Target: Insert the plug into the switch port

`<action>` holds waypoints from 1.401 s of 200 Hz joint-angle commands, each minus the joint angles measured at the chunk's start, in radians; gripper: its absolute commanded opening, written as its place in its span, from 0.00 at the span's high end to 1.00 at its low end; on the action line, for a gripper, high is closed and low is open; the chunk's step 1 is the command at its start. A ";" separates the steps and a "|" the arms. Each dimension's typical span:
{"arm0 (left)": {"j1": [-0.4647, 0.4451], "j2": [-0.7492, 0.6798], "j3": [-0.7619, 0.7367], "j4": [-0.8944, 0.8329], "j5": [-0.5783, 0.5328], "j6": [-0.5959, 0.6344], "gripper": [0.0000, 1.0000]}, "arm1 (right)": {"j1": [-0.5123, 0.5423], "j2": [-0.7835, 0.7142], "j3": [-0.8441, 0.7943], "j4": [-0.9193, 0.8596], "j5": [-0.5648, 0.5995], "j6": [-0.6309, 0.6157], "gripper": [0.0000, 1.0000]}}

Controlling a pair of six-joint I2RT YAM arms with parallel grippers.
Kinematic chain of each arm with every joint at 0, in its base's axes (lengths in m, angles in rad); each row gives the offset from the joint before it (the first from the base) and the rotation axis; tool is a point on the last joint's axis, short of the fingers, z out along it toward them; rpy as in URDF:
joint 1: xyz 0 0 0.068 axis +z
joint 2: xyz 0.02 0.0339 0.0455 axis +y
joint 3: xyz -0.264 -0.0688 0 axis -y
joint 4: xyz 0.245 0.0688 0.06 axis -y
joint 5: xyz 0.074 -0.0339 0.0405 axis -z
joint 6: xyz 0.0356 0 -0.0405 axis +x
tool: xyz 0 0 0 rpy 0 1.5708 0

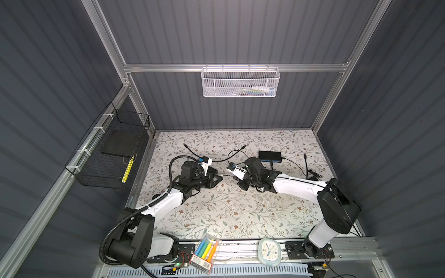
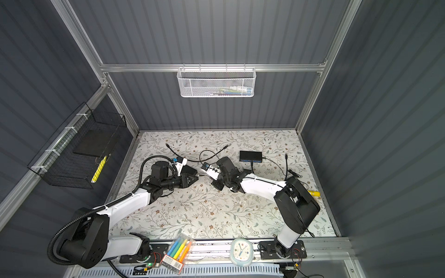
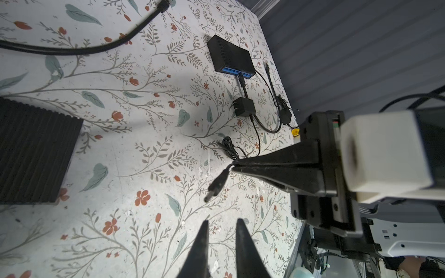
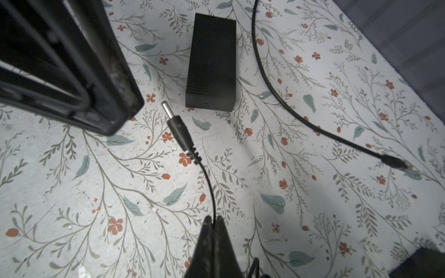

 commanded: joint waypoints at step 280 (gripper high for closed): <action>0.003 0.024 0.042 0.064 0.032 -0.004 0.87 | -0.005 -0.040 -0.022 0.038 -0.056 0.042 1.00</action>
